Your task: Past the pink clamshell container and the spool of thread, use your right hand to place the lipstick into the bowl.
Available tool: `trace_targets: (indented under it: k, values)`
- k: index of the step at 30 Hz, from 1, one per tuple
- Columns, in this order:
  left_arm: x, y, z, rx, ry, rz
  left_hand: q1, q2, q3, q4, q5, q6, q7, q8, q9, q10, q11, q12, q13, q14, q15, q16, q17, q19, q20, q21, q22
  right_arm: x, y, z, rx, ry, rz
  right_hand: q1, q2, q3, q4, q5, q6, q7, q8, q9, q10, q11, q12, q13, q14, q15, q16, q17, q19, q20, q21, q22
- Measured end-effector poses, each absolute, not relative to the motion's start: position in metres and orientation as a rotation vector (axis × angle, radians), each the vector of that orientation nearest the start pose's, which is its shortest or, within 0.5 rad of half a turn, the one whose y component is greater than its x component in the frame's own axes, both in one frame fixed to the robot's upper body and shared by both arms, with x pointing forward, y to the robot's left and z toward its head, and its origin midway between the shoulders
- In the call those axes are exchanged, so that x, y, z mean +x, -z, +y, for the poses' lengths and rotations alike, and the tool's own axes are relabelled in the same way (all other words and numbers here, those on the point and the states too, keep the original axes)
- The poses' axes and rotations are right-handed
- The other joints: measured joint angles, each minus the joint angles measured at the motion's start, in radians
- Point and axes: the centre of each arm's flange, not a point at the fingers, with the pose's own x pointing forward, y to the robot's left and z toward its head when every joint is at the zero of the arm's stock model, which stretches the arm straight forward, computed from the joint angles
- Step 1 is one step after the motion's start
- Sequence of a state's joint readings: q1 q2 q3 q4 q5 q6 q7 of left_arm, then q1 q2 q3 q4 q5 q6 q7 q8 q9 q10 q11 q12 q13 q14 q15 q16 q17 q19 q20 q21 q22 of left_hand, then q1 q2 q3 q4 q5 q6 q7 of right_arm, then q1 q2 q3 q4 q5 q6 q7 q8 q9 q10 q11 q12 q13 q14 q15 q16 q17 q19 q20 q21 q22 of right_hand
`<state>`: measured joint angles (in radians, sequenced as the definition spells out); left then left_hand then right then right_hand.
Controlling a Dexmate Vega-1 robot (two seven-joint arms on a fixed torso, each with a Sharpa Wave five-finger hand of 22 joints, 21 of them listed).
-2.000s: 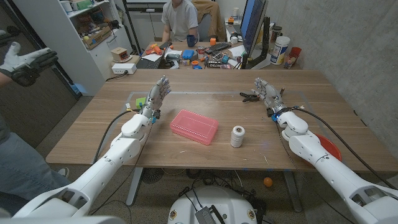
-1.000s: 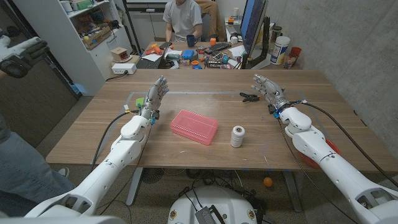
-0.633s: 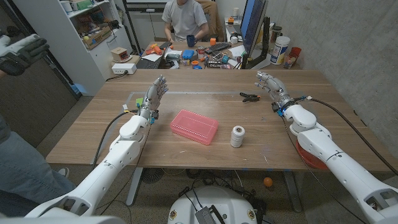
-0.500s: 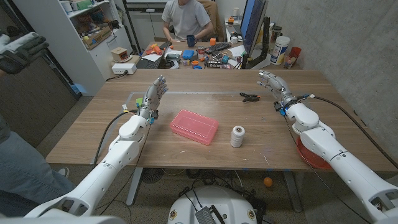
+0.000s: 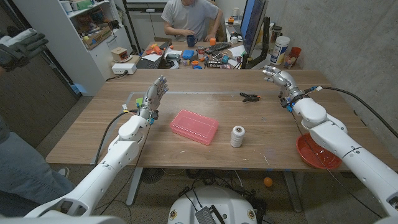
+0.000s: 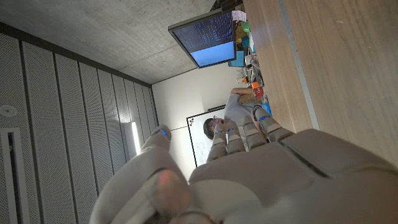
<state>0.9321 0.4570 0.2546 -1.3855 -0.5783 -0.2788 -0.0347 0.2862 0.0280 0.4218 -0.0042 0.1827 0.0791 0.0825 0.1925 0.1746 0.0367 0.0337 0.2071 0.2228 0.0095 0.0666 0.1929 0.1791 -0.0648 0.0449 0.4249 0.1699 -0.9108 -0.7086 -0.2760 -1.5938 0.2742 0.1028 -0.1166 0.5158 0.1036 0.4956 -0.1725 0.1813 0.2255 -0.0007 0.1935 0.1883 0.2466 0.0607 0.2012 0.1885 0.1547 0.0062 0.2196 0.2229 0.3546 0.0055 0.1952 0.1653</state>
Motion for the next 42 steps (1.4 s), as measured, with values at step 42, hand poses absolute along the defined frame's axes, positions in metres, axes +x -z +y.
trace_targets:
  k: [42]
  values:
    - [0.626,0.046,0.284,-0.038,0.22,-0.607,0.0,0.0,0.001,-0.015,0.0,0.021,0.007,0.0,0.0,0.002,0.017,0.0,-0.014,-0.014,0.021,-0.006,0.0,-0.007,0.018,-0.035,0.0,0.576,-0.076,-0.35,-0.99,0.204,-0.579,0.132,-0.03,-0.006,0.006,0.0,0.096,-0.099,0.032,0.014,-0.031,-0.067,0.0,0.014,-0.048,0.015,-0.02,-0.018,-0.078,0.027,-0.021,0.003]
